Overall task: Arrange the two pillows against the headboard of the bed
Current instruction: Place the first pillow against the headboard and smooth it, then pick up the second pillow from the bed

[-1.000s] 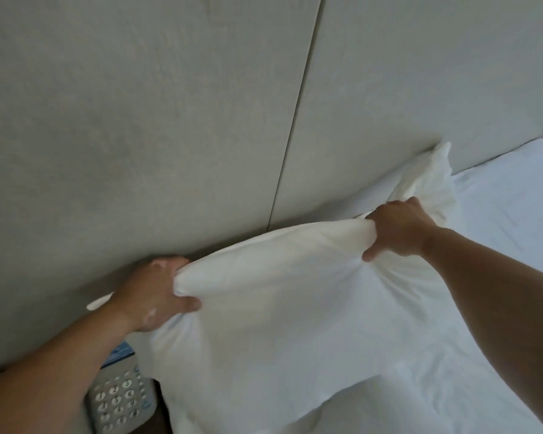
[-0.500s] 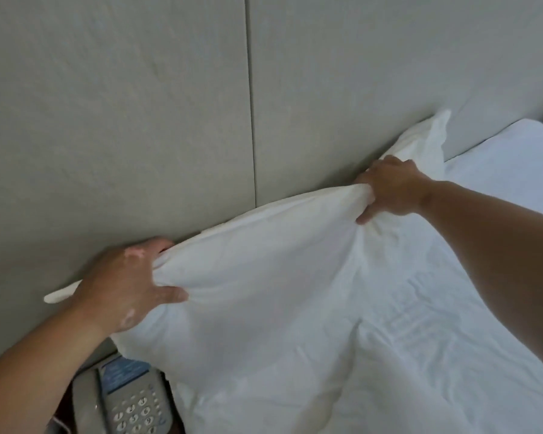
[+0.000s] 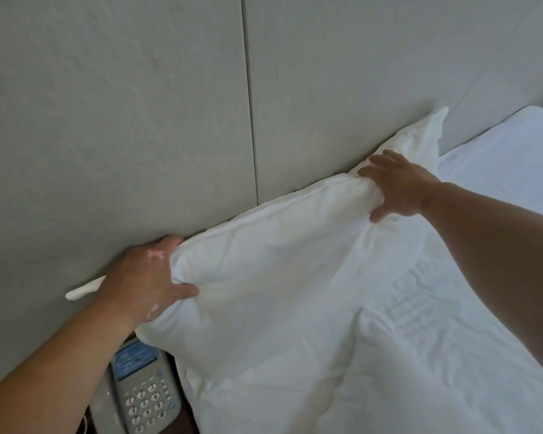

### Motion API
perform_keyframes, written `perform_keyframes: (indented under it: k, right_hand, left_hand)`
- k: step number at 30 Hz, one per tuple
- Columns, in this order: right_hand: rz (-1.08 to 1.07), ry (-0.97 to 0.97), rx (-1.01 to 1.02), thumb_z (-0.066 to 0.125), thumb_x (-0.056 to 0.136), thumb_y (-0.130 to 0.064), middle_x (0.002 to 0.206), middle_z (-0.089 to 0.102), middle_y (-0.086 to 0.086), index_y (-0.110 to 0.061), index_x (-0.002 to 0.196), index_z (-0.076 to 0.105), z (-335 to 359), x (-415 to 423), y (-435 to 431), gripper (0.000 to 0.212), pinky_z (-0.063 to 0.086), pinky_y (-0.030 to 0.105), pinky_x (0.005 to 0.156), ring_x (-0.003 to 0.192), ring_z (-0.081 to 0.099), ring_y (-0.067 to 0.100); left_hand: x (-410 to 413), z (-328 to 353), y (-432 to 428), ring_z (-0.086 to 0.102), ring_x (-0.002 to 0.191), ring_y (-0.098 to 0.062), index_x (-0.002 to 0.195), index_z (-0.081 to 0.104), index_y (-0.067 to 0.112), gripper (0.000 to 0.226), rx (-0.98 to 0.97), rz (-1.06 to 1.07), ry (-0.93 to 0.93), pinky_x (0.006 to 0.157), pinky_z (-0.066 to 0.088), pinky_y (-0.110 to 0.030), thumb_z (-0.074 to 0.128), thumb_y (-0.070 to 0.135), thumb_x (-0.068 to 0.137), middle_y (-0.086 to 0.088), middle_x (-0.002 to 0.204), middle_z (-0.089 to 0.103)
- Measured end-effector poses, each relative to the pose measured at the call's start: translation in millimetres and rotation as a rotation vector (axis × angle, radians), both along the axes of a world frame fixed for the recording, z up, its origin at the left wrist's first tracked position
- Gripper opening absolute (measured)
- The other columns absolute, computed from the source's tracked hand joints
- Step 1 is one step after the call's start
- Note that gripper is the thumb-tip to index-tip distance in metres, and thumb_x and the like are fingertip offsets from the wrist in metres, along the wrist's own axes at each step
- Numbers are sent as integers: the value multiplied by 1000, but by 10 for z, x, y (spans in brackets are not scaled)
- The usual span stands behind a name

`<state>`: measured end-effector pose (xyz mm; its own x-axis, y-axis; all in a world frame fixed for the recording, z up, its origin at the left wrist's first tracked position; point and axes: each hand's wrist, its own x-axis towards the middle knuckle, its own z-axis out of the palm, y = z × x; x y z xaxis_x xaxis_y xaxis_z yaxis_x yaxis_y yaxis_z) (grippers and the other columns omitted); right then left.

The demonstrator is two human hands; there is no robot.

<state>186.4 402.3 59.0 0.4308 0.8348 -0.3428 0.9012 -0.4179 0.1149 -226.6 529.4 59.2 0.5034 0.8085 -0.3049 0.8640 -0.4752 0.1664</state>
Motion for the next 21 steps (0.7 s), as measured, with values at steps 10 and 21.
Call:
perform_keyframes:
  k: [10, 21]
  right_hand:
    - [-308, 284, 249, 80, 88, -42, 169, 34, 5, -22, 166, 26, 123, -632, -1563, 97, 39, 44, 120, 153, 36, 27]
    - [-801, 486, 19, 65, 71, -87, 170, 35, 4, -22, 166, 27, -720, -1422, -4743, 122, 35, 40, 124, 154, 36, 25]
  left_hand:
    - [41, 402, -734, 39, 147, -25, 157, 41, 19, 81, 10, -2, -119, 115, 33, -35, 74, 45, 88, -5, 157, 49]
    - [551, -649, -2985, 48, 143, -22, 159, 33, 26, 84, -542, -257, -8, 114, 36, -29, 68, 57, 89, -4, 157, 49]
